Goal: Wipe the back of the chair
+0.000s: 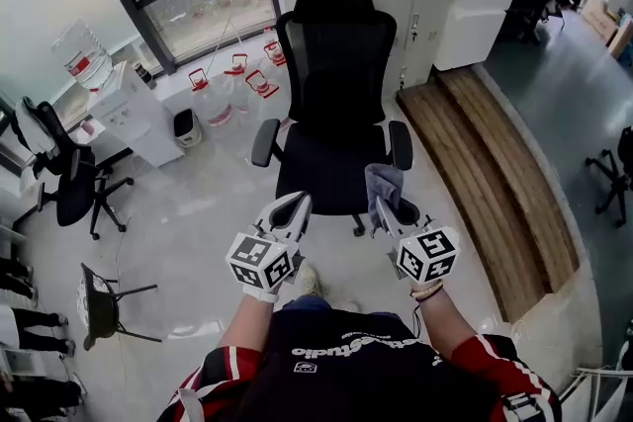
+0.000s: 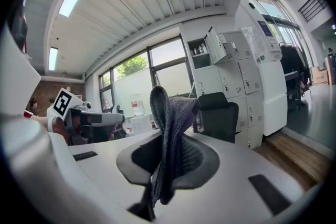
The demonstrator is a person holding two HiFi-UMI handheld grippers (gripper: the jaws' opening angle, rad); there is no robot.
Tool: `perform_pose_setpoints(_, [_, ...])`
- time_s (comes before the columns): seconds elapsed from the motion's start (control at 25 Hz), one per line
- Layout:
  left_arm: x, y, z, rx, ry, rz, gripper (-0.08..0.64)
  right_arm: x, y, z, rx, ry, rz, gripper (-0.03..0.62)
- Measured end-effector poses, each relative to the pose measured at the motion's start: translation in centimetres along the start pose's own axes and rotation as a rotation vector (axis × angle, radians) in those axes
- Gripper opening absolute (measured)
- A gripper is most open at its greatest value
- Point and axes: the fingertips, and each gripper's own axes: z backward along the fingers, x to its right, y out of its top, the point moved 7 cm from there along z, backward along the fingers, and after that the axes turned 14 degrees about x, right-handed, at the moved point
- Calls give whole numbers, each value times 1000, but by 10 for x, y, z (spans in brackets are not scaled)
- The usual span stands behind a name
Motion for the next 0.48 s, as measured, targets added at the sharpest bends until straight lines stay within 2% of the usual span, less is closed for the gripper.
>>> perform_pose_setpoints(0.16, [29, 0, 8, -15, -36, -22, 25, -8, 3, 25, 25, 8, -18, 63])
perform_pose_setpoints(0.36, [49, 9, 8, -7, -74, -40, 25, -11, 13, 52, 58, -32, -50, 63])
perform_pose_setpoints(0.48, [49, 14, 22, 9, -81, -42, 25, -22, 18, 57, 63, -41, -21, 63])
